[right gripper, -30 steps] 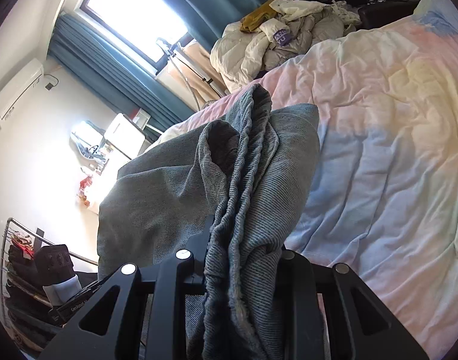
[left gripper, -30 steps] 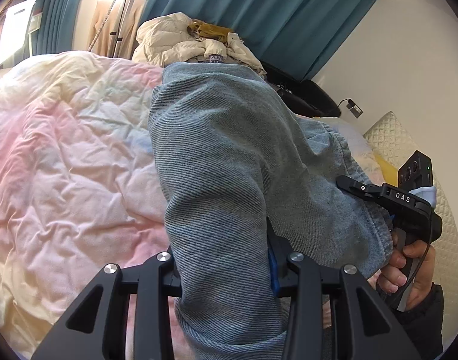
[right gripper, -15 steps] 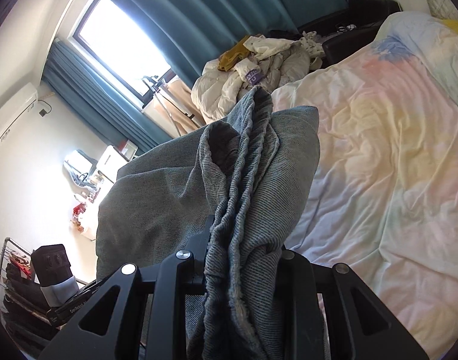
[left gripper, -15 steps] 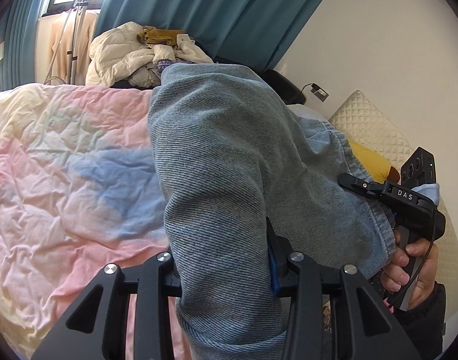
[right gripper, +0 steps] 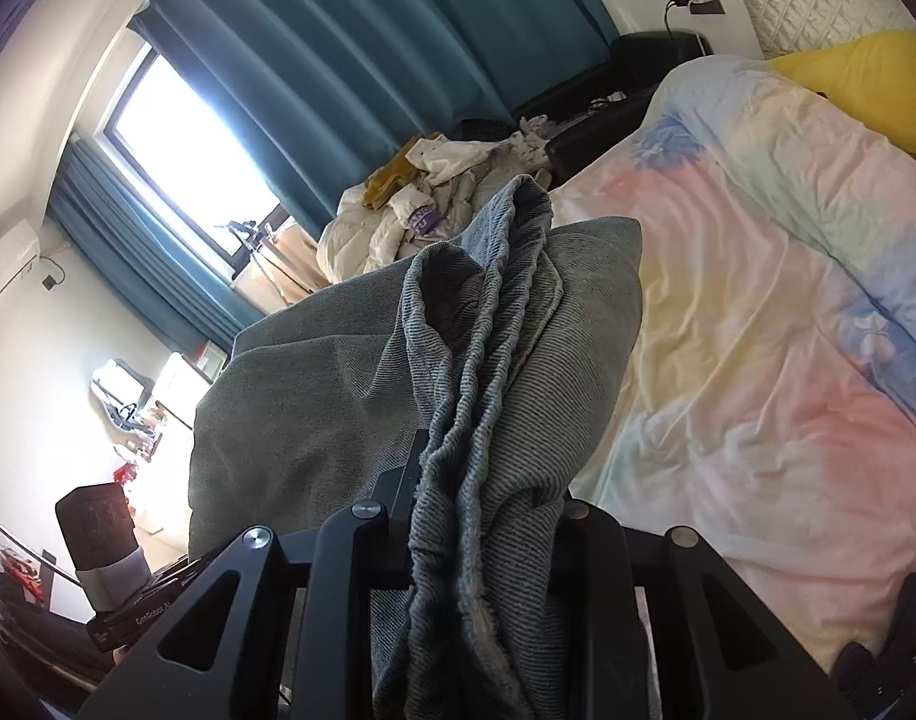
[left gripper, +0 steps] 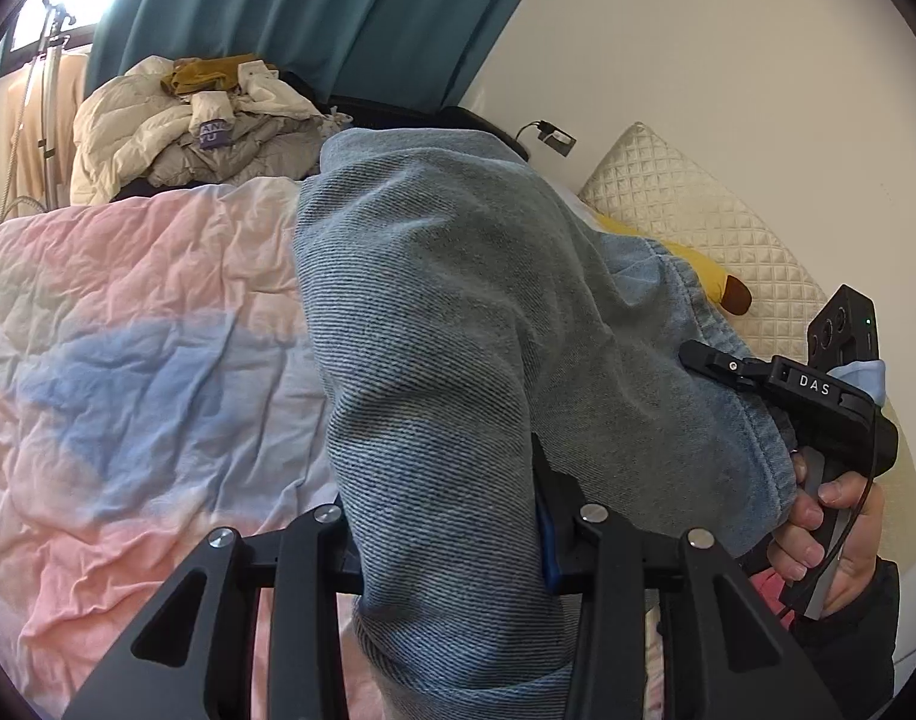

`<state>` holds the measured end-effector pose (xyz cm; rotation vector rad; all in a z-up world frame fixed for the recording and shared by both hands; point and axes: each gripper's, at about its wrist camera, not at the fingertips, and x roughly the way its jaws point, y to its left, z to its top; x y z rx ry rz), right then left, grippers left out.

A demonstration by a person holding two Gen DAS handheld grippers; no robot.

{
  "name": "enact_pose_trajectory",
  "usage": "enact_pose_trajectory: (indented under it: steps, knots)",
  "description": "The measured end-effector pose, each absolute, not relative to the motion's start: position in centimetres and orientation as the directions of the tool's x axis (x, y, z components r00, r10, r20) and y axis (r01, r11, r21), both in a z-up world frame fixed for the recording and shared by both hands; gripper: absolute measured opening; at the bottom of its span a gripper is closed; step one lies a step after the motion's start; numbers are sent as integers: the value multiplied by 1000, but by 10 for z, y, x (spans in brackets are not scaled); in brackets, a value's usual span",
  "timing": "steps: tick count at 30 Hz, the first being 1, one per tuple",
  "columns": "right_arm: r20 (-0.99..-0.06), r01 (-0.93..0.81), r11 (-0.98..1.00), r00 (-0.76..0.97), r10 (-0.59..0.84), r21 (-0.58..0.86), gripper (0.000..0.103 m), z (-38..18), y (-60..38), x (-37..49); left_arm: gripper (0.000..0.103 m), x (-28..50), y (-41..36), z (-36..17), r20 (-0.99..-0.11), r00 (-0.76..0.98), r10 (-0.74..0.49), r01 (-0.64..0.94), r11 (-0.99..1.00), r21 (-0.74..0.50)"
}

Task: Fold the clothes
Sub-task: 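Lift the folded jeans with both tools and carry them toward the pillows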

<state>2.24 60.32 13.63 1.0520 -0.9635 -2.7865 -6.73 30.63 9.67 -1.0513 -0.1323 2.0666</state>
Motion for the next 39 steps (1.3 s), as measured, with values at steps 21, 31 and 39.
enact_pose_trajectory:
  steps: [21,31,39]
  knots:
    - [-587,-394,-736,-809,-6,551,23,28,742,65,39,-87,479,1,-693,-172,700,-753,-547,-366]
    - [-573,-447,-721,-815,84,530,23,-44,763,74,38,-97,517,-57,-698,-147,701,-787,-510,-347]
    - [-596,-472,-697,-799,80,540,26,-87,780,75,40,-114,528,-85,-717,-115,688,-778,-511,-366]
